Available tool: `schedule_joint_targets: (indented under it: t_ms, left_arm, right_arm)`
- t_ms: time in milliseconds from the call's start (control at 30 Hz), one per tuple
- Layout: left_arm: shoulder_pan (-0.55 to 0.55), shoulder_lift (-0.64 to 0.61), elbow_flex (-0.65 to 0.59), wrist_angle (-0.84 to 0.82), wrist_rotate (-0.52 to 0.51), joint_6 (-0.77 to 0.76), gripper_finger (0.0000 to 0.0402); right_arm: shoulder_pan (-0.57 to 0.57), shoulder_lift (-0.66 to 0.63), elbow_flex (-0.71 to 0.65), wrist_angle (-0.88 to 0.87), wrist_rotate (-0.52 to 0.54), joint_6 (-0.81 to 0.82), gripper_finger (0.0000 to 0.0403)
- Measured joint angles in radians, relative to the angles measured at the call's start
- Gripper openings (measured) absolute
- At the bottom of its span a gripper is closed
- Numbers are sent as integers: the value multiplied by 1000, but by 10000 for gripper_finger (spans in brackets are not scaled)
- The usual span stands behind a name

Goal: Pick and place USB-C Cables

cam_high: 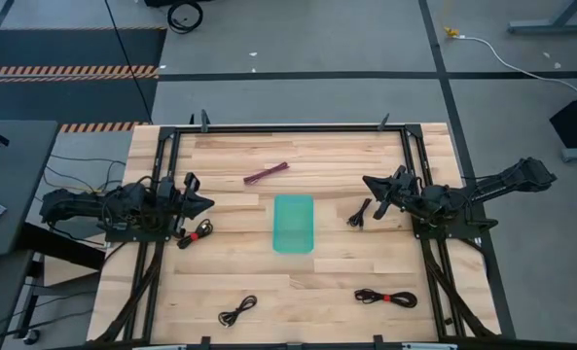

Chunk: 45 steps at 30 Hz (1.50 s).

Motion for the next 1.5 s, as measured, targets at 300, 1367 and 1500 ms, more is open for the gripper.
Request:
schedule_joint_targets:
  t_ms: [300, 1367, 1500]
  left_arm:
    - [0, 0, 0, 0, 0, 0, 5]
    - [2, 0, 0, 5, -14, 60, 5]
    - [2, 0, 0, 7, -33, 210, 5]
  right_arm:
    - [0, 0, 0, 0, 0, 0, 12]
    - [0, 0, 0, 0, 0, 0, 12]
    - [0, 0, 0, 0, 0, 0, 12]
